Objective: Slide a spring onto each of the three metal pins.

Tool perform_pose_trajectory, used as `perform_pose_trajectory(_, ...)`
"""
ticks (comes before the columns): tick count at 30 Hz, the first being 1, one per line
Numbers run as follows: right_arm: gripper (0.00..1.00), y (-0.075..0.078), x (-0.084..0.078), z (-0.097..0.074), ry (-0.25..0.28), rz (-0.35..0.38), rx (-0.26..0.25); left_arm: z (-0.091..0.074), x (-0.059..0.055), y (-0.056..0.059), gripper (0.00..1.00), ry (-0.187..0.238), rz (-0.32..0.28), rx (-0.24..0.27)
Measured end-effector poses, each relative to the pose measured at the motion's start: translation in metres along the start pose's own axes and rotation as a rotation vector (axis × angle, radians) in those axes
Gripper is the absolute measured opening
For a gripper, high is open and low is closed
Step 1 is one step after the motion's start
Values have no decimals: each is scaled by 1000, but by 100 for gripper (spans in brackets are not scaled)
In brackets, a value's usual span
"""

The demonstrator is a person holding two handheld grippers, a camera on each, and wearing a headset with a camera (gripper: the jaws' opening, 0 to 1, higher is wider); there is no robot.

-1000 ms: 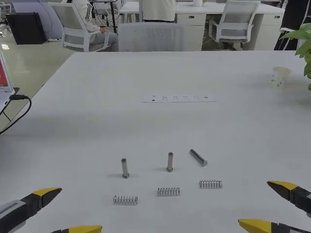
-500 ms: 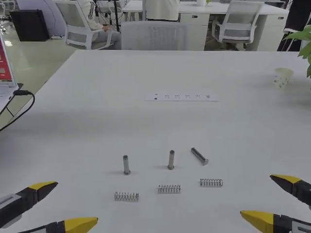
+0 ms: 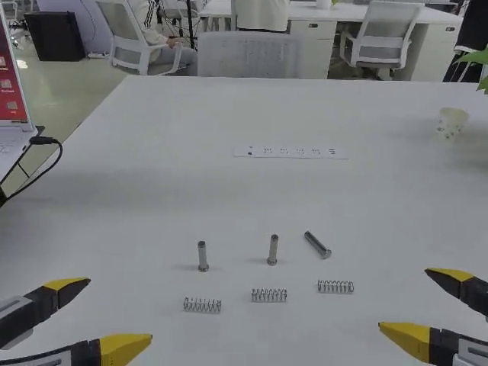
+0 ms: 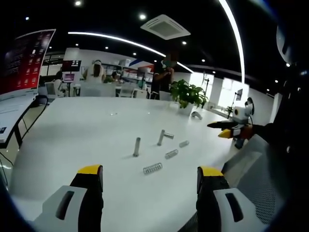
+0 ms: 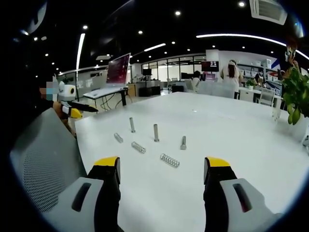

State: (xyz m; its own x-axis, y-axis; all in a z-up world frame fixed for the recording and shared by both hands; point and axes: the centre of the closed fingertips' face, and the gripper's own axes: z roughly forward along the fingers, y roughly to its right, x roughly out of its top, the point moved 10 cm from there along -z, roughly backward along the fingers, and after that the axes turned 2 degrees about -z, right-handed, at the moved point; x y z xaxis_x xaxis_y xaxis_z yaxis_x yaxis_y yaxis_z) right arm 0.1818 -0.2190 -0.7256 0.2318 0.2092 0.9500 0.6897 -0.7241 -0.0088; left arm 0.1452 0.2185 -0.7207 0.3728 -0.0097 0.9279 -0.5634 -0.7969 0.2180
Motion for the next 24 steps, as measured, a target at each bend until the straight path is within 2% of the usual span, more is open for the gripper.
perform_pose_trajectory(5,70,3,2,1,-4,-4,-4,3,3,3,76,1,3,-10)
perform_pose_trajectory(12,70,12,11,12,-11,-26,-6,5,5,6,75,4,12,-26)
perform_pose_trajectory(24,68,26,34,47,-44,-94,26,6,5,6,75,9,16,-37)
